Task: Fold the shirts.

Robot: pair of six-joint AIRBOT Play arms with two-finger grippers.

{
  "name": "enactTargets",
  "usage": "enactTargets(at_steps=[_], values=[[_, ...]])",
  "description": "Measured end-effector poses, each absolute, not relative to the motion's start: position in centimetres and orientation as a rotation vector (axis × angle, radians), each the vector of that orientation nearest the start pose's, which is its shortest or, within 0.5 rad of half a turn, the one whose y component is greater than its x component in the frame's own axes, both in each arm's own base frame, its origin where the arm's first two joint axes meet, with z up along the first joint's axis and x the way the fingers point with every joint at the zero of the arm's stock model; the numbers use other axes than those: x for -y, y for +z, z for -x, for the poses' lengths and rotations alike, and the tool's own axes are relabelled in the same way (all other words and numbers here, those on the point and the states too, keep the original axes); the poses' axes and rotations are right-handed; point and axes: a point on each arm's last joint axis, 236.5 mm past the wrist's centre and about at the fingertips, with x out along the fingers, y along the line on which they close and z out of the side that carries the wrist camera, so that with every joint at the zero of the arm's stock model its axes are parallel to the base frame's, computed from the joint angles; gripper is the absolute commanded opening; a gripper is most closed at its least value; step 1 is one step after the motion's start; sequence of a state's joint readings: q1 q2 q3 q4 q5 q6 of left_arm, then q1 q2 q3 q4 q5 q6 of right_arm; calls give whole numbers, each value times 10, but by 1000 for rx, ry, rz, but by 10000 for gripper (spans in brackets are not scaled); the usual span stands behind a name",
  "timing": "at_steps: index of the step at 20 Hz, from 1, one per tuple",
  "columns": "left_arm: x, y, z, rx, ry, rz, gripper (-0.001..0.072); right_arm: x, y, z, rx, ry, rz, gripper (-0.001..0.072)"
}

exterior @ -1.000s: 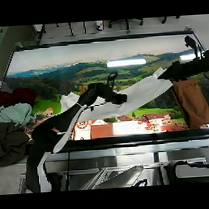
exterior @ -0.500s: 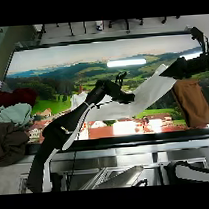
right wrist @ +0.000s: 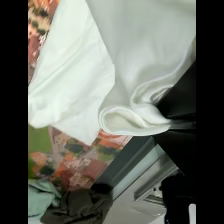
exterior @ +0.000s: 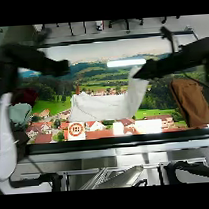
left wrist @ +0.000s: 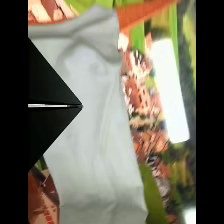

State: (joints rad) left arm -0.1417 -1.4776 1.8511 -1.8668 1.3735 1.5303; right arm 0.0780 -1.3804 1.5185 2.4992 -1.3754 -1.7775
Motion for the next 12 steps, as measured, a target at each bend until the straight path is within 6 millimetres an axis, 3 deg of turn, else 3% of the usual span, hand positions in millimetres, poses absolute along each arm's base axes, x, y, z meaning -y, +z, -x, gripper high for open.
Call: enactTargets(at_steps=[2,3,4,5,7,9,10,12], values=[[63,214,-438,-916,-206,209,18,-289,161,-398,-1026,889,-502,23],[36,228,-426,-875,-147,230,18,-329,149,-402,-999,898,-505,189],[11,238,-412,-838,-90,248,18,-371,130,-407,-965,892,-516,489],[-8,245,-400,-808,-43,263,18,-411,105,-409,-938,878,-519,544],[-37,249,-377,-765,38,287,19,-465,59,-402,-932,854,-518,545],[-51,247,-360,-734,84,303,19,-484,27,-399,-949,835,-497,545],[-54,245,-352,-721,99,306,18,-479,19,-403,-965,824,-491,545],[-57,243,-343,-690,115,313,18,-448,22,-423,-991,799,-485,546]])
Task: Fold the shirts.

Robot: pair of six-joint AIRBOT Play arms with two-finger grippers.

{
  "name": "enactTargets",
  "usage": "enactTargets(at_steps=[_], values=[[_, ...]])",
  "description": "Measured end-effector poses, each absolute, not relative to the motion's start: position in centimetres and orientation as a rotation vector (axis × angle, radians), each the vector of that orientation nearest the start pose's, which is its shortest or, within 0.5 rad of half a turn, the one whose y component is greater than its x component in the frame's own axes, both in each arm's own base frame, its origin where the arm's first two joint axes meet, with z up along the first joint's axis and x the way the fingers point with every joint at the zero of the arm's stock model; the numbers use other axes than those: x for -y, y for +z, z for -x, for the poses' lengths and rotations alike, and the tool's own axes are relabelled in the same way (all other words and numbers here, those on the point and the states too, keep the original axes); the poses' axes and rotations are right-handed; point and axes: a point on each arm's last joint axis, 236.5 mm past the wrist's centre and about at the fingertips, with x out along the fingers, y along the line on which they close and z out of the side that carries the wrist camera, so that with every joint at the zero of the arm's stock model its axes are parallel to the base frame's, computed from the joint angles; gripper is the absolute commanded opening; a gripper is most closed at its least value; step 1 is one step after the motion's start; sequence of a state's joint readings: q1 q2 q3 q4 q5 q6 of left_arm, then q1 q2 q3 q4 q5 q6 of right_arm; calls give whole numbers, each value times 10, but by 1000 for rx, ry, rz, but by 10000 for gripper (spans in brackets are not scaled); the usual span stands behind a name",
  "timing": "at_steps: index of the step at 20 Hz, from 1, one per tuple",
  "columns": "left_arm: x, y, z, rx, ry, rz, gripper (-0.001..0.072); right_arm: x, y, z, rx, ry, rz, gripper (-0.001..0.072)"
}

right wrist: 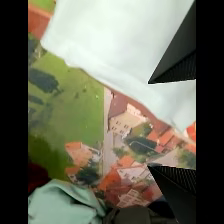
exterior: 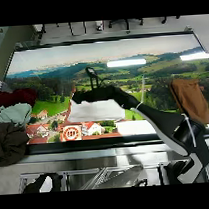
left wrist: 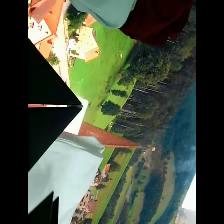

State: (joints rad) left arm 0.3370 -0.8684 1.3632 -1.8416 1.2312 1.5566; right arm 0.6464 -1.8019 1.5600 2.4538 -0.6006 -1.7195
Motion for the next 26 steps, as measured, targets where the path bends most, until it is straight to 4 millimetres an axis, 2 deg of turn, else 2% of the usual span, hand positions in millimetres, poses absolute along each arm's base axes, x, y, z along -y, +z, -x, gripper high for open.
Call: enactTargets(at_steps=[2,3,5,7,9,10,12,16,17,18,19,20,21,24,26], values=[[-57,242,-337,-665,119,315,18,-394,35,-449,-1010,754,-482,573],[-57,242,-335,-657,122,316,19,-360,43,-459,-1028,731,-473,682],[-56,243,-333,-641,120,316,18,-290,49,-470,-1083,661,-470,699],[-56,244,-331,-631,122,315,18,-231,33,-463,-1190,588,-480,698],[-55,243,-329,-637,121,314,19,-196,3,-443,-1310,532,-514,699],[-55,242,-328,-640,120,314,18,-186,-12,-435,-1355,508,-534,698],[-54,241,-326,-646,117,316,19,-177,-44,-418,-1438,490,-567,698],[-52,237,-323,-670,114,318,19,-191,-87,-399,-1542,517,-657,688],[-51,236,-322,-673,113,318,19,-199,-92,-395,-1559,531,-680,632],[-51,236,-322,-676,113,318,18,-207,-95,-392,-1568,546,-692,487],[-51,235,-322,-679,112,319,19,-214,-100,-390,-1577,551,-695,378],[-51,235,-321,-683,111,319,19,-219,-105,-389,-1578,553,-690,244],[-50,234,-321,-685,111,319,19,-224,-109,-390,-1571,551,-678,37],[-49,231,-318,-701,109,320,19,-235,-109,-398,-1536,555,-680,19],[-49,230,-317,-709,108,321,18,-235,-96,-411,-1488,563,-683,19]])
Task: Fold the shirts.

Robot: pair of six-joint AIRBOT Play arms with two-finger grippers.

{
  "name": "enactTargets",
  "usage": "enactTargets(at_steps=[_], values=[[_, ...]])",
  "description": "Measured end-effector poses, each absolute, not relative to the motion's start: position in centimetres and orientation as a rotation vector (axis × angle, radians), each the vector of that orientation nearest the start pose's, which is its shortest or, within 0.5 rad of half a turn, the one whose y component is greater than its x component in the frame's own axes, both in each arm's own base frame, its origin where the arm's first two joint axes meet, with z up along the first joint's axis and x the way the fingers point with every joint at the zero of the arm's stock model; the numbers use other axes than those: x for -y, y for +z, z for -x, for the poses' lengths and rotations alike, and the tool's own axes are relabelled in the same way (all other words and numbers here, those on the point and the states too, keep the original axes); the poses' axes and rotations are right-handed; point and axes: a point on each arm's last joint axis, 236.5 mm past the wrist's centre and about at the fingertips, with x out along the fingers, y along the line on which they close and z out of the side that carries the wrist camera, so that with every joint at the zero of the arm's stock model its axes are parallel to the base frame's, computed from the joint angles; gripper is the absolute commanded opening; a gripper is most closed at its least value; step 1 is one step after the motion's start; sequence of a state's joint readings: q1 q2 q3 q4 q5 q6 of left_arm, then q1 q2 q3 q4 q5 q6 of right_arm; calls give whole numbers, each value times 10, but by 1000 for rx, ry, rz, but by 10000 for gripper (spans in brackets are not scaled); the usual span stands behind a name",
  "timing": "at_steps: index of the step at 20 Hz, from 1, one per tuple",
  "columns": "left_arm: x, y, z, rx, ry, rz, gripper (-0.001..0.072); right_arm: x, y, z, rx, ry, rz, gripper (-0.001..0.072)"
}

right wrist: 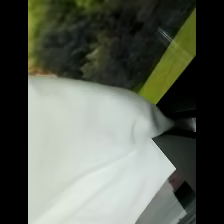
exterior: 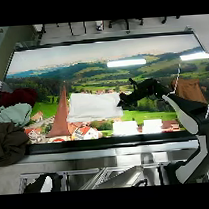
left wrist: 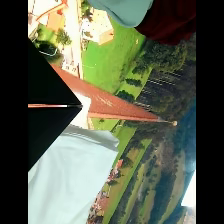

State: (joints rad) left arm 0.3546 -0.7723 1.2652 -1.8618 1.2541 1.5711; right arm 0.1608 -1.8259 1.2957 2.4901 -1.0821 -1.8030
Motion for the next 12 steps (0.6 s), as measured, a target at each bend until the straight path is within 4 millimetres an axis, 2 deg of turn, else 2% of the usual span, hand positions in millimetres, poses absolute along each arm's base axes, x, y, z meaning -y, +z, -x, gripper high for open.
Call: enactTargets(at_steps=[1,3,5,7,9,12], values=[[-48,229,-317,-713,107,321,19,-232,-81,-423,-1446,570,-690,18],[-48,229,-316,-717,107,321,19,-215,-40,-451,-1332,579,-699,18],[-48,228,-316,-719,106,322,19,-183,13,-484,-1185,556,-717,18],[-48,228,-315,-720,107,321,19,-139,67,-511,-1040,518,-733,19],[-48,228,-315,-720,106,321,19,-88,116,-530,-908,467,-742,18],[-48,228,-315,-723,106,322,19,-7,171,-542,-751,365,-758,19]])
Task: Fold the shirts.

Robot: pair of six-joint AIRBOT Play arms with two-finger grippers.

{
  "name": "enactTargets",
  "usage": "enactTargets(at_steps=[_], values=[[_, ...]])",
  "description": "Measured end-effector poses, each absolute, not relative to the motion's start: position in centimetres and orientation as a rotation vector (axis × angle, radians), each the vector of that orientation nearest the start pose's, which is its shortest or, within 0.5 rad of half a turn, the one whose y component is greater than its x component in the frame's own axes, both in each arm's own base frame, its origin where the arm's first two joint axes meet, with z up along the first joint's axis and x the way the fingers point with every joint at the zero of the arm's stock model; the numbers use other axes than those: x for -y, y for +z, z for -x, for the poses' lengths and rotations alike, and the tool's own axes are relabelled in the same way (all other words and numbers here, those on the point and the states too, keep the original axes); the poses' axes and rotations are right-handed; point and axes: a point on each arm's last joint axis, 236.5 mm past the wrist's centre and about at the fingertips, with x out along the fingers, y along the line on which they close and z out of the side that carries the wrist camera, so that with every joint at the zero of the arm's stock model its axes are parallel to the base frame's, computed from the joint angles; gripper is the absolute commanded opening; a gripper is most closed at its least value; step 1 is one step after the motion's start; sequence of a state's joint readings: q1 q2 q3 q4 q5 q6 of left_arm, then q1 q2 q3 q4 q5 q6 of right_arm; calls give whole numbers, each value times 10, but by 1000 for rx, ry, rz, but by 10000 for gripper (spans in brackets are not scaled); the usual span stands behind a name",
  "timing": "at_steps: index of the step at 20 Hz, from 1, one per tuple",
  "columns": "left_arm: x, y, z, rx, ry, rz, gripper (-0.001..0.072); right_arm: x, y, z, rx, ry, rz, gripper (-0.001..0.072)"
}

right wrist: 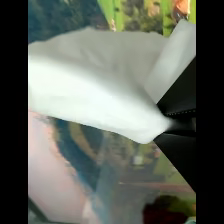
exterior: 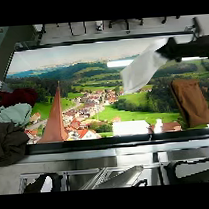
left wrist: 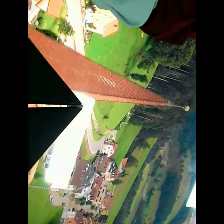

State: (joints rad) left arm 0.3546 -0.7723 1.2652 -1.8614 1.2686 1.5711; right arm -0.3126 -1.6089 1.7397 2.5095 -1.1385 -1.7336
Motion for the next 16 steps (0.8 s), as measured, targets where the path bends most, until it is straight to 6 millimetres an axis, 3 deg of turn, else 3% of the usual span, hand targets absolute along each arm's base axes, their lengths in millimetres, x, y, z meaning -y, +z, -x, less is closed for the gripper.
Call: enactTargets(at_steps=[3,5,8,11,16], values=[[-48,227,-315,-724,106,321,19,76,201,-539,-631,237,-782,19],[-47,227,-314,-729,105,322,19,129,208,-530,-580,150,-798,19],[-46,224,-311,-746,103,323,18,188,211,-512,-532,50,-822,19],[-45,222,-310,-758,101,323,19,219,206,-490,-541,10,-829,19],[-45,221,-308,-765,100,324,19,223,191,-458,-651,25,-867,19]])
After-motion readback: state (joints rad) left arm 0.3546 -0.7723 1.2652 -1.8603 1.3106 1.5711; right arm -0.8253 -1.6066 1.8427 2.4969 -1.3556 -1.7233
